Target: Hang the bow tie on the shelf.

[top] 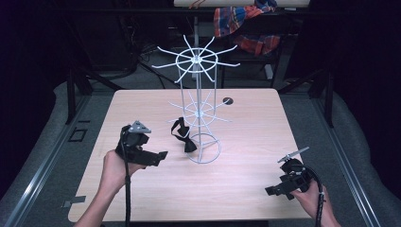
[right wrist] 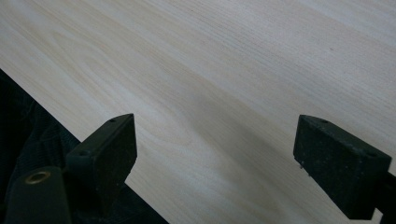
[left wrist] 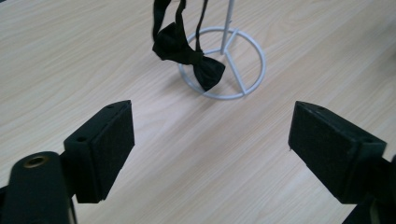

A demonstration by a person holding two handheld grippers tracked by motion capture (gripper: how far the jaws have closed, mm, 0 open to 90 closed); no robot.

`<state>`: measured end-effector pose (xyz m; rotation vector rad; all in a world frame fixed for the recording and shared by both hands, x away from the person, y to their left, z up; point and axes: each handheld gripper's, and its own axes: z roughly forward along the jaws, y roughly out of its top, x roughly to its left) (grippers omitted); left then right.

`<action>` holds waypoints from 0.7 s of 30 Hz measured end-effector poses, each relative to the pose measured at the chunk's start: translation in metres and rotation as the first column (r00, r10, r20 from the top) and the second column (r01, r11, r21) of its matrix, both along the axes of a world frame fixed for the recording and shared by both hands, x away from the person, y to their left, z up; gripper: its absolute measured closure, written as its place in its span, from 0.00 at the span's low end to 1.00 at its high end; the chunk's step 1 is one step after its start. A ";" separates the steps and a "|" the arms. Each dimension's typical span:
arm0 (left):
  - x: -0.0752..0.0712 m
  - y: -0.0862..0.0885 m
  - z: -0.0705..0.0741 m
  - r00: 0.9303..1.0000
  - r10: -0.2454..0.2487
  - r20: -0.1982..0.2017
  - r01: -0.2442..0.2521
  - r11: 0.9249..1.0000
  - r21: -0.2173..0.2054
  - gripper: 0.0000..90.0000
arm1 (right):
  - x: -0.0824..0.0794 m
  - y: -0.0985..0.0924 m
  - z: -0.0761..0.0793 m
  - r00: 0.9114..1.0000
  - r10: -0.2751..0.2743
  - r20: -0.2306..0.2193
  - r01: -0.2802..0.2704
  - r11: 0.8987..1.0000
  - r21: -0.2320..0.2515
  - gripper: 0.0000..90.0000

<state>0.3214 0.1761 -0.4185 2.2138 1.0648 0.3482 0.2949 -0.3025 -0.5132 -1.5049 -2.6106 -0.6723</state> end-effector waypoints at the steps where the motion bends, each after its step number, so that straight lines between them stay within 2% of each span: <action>1: -0.001 0.002 -0.001 1.000 0.006 -0.001 -0.006 1.000 0.003 0.13 | 0.000 0.000 0.000 1.000 -0.001 0.001 0.001 1.000 0.000 0.14; 11: -0.011 0.033 -0.017 0.996 0.076 -0.038 -0.075 0.997 0.028 0.03 | 0.000 0.000 0.000 1.000 0.000 0.002 0.000 1.000 0.001 0.14; 14: -0.014 0.038 -0.025 0.994 0.094 -0.057 -0.092 0.995 0.040 0.01 | 0.000 0.000 0.001 1.000 0.006 -0.002 -0.006 1.000 -0.007 0.14; 18: -0.017 0.044 -0.034 0.991 0.107 -0.083 -0.103 0.994 0.047 0.00 | -0.001 0.001 0.000 1.000 -0.011 0.005 0.011 1.000 0.005 0.14; 19: -0.018 0.045 -0.037 0.990 0.108 -0.087 -0.104 0.993 0.051 0.00 | 0.000 0.000 0.001 1.000 0.017 -0.005 -0.017 1.000 -0.013 0.14; 21: -0.020 0.046 -0.042 0.988 0.114 -0.100 -0.109 0.992 0.059 0.00 | -0.002 0.002 -0.001 1.000 -0.024 0.012 0.024 1.000 0.021 0.14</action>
